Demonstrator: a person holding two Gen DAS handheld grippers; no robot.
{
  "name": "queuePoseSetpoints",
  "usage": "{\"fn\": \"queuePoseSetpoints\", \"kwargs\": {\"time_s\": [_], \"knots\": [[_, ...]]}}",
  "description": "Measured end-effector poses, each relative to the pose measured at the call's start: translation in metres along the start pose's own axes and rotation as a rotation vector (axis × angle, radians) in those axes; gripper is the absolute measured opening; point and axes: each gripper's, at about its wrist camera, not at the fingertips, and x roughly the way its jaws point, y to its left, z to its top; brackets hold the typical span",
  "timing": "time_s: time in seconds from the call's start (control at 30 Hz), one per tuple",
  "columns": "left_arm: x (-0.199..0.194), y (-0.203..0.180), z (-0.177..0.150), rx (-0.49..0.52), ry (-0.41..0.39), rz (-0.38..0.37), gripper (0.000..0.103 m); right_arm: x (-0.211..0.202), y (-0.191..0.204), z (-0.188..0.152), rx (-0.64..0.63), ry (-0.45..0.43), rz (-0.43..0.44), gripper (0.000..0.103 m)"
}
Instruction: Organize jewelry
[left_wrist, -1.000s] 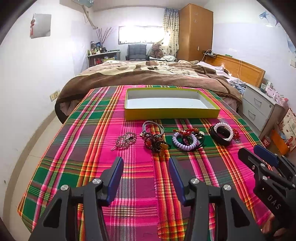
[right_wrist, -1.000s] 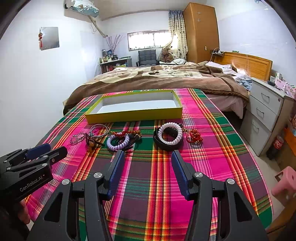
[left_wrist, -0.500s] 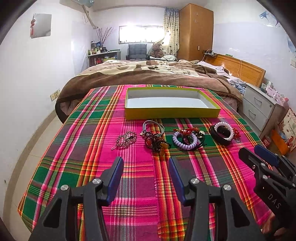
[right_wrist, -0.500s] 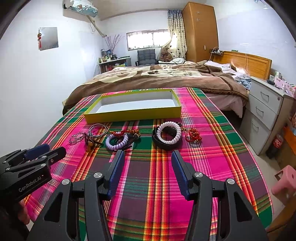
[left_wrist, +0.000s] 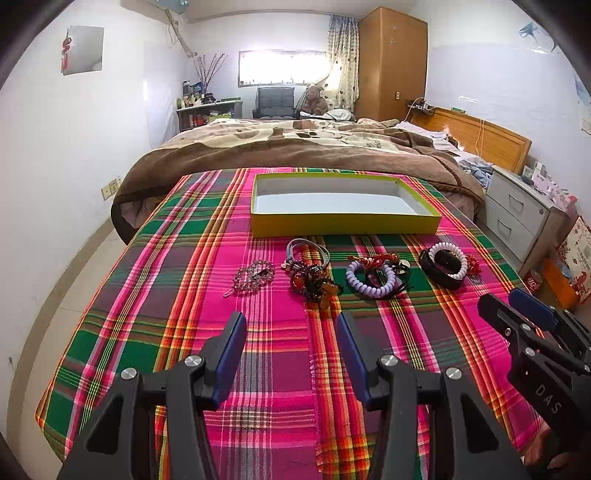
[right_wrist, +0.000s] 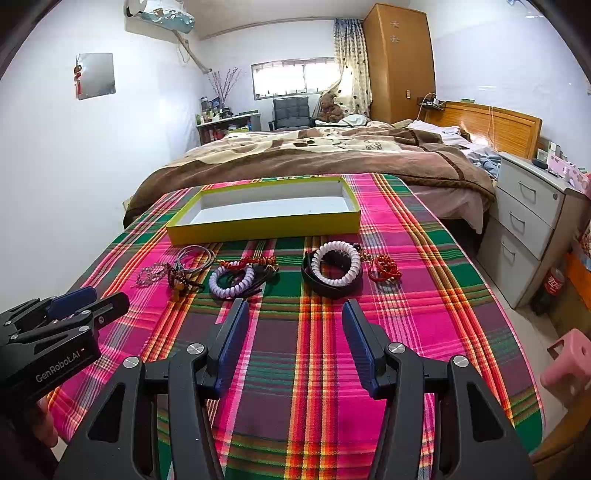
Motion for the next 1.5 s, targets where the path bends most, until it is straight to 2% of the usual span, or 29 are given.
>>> {"fn": "queuePoseSetpoints", "kwargs": {"time_s": [0.6,0.8,1.03,1.27,1.37,1.43,1.5], "knots": [[0.001,0.001,0.000,0.000,0.002,0.000,0.050,0.001,0.000,0.000,0.000,0.002,0.000,0.053],[0.005,0.005,-0.001,-0.016,0.022,-0.023,0.050,0.001,0.000,0.000,-0.001,0.003,-0.003,0.053],[0.014,0.007,0.000,-0.012,0.037,-0.011,0.050,0.008,-0.002,0.001,-0.001,0.015,-0.005,0.053],[0.029,0.012,0.006,0.005,0.062,-0.033,0.050,0.017,-0.017,0.009,0.021,0.018,-0.004,0.053],[0.042,0.016,0.011,0.038,0.104,-0.036,0.050,0.026,-0.032,0.022,0.026,0.017,-0.010,0.053],[0.048,0.024,0.015,0.029,0.103,-0.062,0.050,0.036,-0.042,0.032,0.028,0.034,-0.014,0.053],[0.058,0.033,0.019,0.016,0.135,-0.090,0.050,0.049,-0.051,0.040,0.018,0.058,-0.016,0.053]]}}
